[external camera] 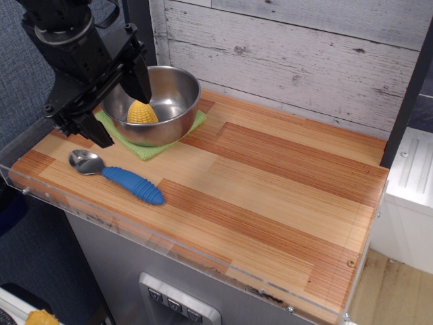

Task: Place the potato on the back right corner of the table

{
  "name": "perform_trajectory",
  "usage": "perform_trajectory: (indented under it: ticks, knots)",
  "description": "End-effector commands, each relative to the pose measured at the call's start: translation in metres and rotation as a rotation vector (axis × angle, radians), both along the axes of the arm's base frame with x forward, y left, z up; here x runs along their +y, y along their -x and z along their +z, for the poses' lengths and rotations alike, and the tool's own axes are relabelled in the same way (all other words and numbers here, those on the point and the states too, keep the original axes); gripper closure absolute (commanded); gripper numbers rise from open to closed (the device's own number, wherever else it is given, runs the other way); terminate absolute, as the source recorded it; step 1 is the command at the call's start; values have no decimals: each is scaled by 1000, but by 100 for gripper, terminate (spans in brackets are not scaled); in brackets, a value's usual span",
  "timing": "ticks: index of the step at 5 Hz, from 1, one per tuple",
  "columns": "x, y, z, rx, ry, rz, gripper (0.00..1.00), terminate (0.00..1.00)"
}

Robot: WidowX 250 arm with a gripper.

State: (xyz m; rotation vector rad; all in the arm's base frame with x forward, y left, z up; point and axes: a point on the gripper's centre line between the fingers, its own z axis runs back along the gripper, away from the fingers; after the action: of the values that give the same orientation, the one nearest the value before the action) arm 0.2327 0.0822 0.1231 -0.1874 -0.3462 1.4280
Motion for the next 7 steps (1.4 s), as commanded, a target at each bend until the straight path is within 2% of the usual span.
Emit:
perform_trajectory:
  ticks: [1,4,6,7]
  knots:
    - [0,0,0,0,0,0,0,0]
    - [40,-45,-6,13,16,85,0,0]
    - [58,-74,-25,43,17,120,0,0]
    - [50,-88,-39,60,19,128,0,0]
